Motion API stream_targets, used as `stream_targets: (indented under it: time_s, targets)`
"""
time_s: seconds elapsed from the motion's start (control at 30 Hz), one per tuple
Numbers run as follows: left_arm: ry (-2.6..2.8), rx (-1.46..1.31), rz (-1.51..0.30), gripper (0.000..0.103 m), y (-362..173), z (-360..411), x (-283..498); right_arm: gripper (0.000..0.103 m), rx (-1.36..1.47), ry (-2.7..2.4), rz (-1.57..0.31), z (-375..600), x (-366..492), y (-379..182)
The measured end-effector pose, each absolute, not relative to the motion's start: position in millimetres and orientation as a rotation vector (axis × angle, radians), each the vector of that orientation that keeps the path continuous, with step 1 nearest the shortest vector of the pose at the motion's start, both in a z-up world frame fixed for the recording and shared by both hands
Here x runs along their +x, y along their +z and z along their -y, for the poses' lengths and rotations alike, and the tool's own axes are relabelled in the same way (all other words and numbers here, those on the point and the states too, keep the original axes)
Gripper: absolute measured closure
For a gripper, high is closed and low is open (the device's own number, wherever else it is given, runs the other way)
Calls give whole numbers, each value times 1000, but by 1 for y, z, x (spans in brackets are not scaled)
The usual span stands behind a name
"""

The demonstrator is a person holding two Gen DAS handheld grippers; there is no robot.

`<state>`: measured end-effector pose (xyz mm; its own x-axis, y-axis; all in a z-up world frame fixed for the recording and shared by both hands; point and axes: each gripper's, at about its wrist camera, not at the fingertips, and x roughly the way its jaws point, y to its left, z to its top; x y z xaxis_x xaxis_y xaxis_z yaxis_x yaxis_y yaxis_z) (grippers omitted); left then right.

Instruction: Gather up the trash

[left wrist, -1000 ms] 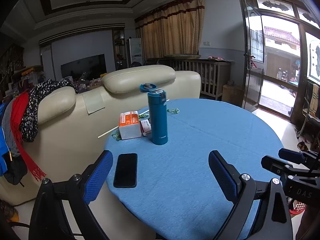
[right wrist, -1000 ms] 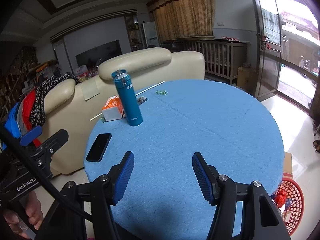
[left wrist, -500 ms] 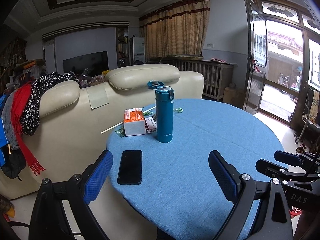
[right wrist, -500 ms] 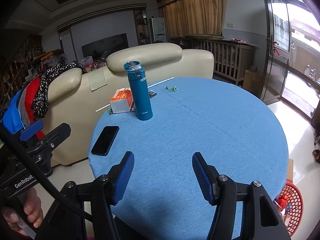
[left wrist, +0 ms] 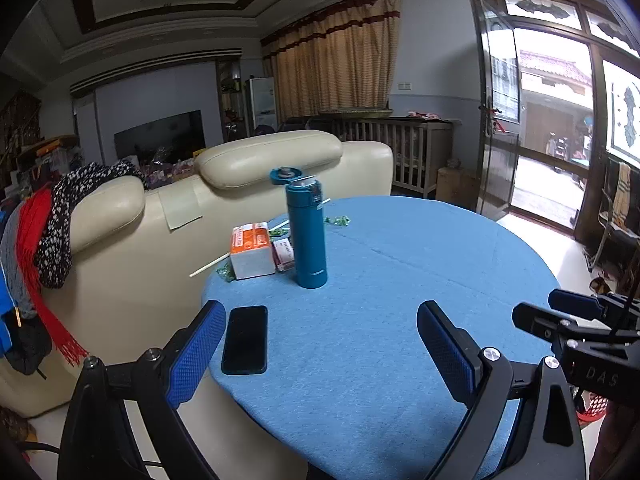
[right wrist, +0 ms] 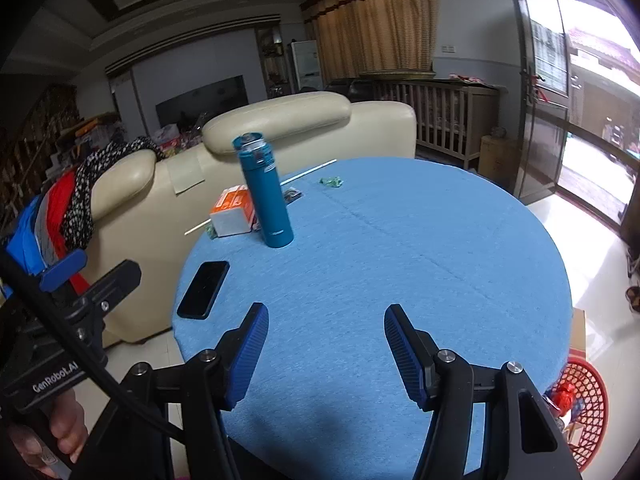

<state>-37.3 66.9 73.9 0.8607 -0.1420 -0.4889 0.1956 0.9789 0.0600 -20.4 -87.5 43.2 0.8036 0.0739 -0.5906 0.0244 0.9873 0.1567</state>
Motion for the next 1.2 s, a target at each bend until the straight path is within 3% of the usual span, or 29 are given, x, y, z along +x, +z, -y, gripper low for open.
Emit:
stream_targets:
  time_s: [1.2]
  targets:
    - [-215, 230, -473, 7, 89, -15, -57, 39, 286, -20, -602, 146, -36, 48]
